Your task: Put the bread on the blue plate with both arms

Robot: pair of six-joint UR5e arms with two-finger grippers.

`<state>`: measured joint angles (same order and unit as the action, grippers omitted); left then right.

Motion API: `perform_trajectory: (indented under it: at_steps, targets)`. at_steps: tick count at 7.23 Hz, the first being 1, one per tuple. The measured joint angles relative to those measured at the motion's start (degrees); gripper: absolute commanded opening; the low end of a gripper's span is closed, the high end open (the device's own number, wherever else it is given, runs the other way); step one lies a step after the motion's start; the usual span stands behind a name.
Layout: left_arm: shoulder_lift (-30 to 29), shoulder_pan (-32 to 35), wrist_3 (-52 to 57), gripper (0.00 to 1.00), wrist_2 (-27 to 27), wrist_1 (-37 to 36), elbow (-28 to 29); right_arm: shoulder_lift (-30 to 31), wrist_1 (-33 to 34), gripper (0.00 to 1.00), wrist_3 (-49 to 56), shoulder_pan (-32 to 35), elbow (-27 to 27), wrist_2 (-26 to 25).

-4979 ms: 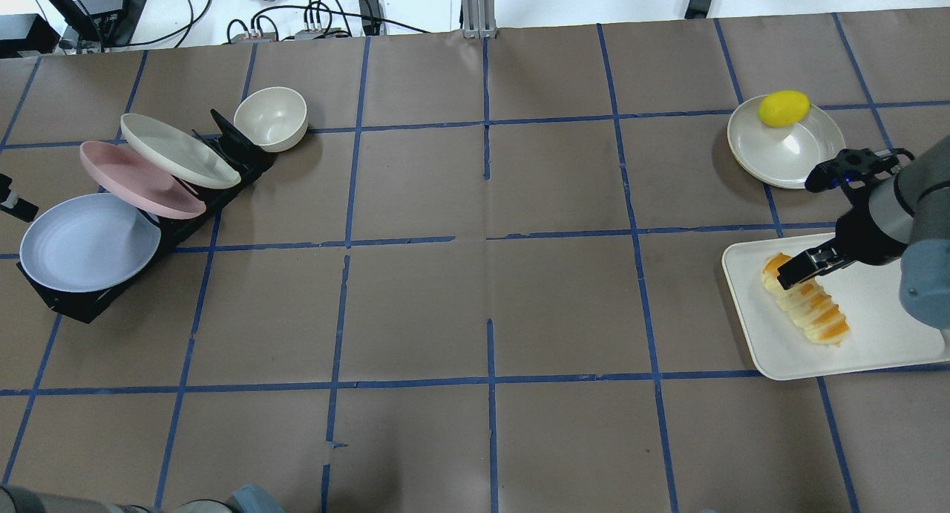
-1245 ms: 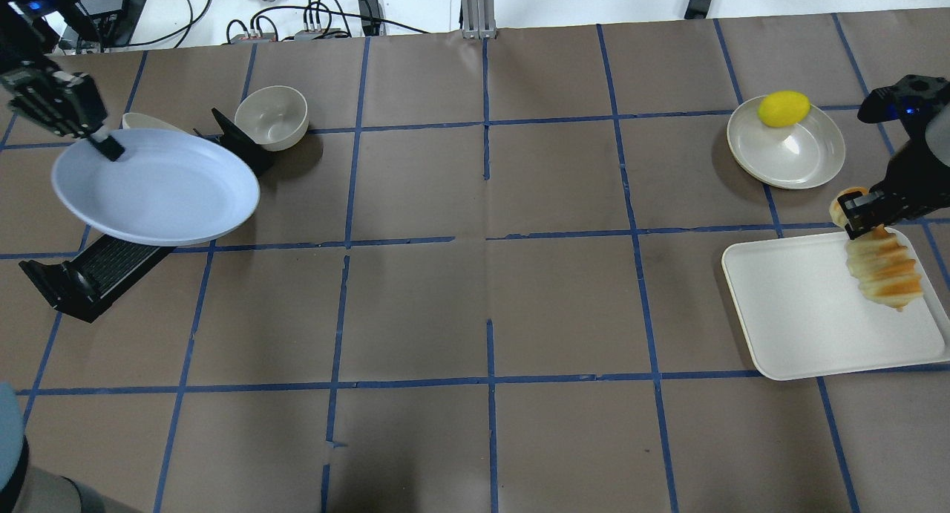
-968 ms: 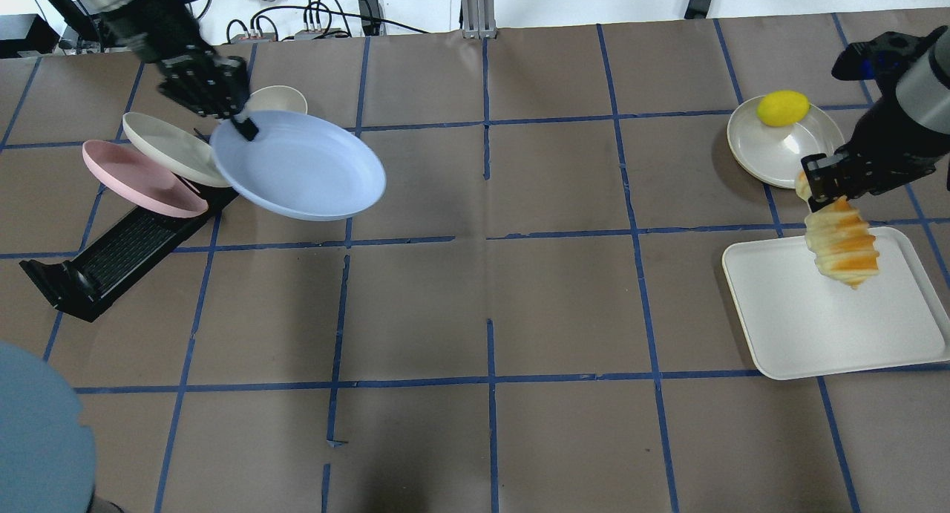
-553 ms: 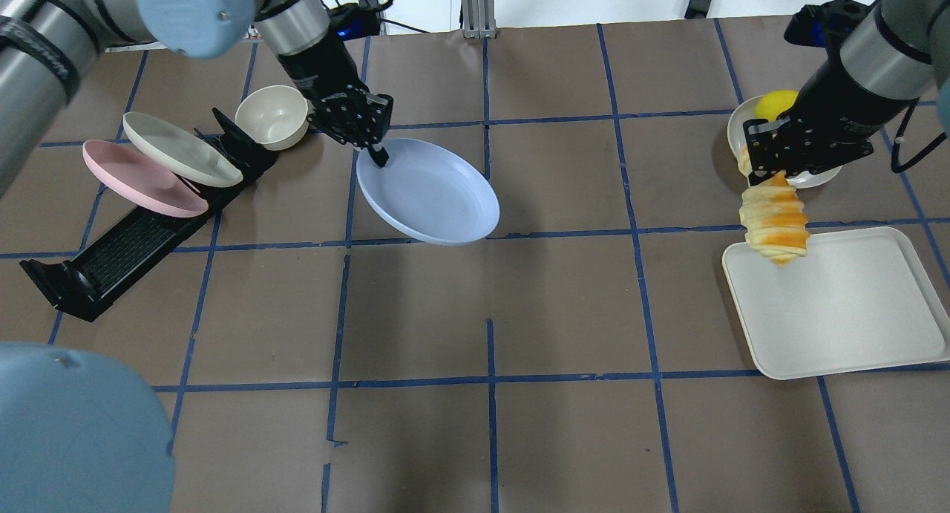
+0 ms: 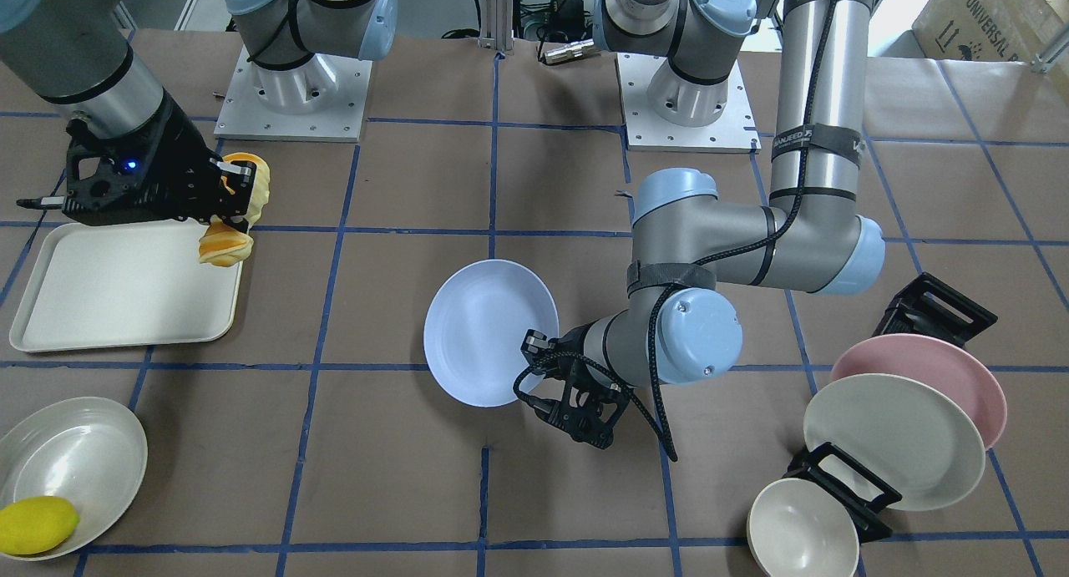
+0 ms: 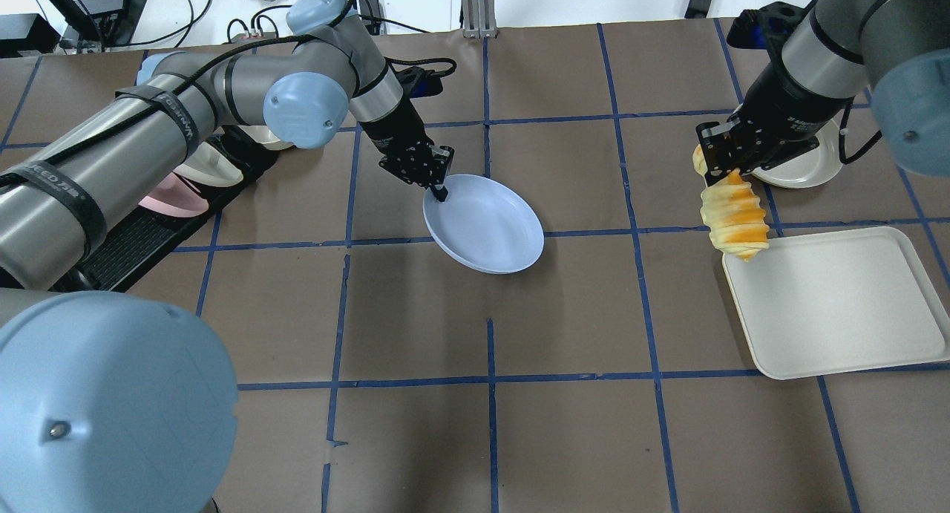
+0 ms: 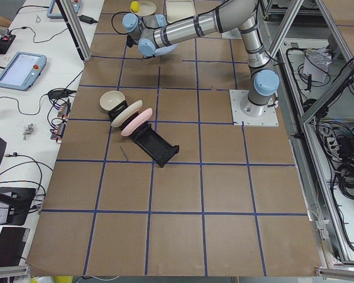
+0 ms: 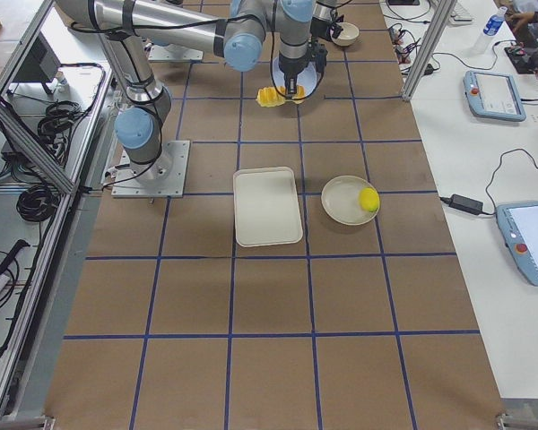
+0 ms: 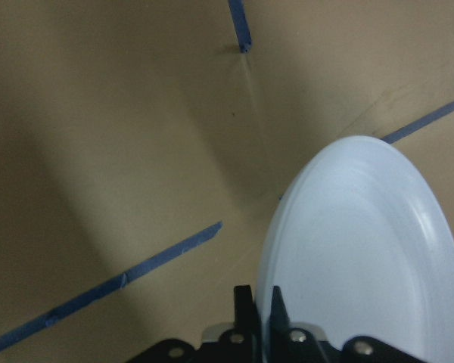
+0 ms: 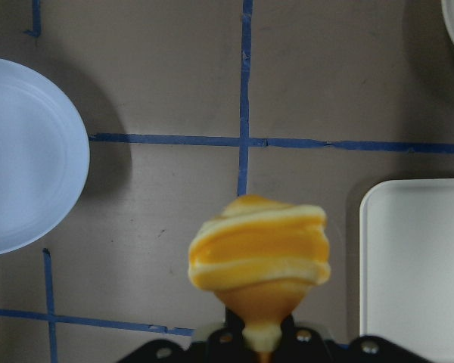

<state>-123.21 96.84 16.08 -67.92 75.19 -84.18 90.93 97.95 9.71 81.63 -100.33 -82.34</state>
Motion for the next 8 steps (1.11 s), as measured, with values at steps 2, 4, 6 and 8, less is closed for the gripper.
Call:
perform_trajectory:
  at_steps: [2,4,6,8]
  targets:
    - [-1.82,0.32,-0.53,1.0,0.56,-5.61,-0.55,-2.35,3.59,0.06,-7.77,3.89,-0.43,0.03]
    - [0.2,-0.41,-0.89,1.0,0.43,-5.05,0.04,-4.74,8.72,0.06,-14.54,7.85,-1.74,-0.08]
    - [8.89,-3.9,-0.74,1.0,-1.93,5.65,0.39,-8.25,21.41,0.06,-23.21,13.02,-6.61,-0.16]
    - [18.33,-5.9,-2.01,1.0,-12.08,13.77,0.61,-16.22,34.5,0.06,-30.05,20.02,-7.16,-0.76]
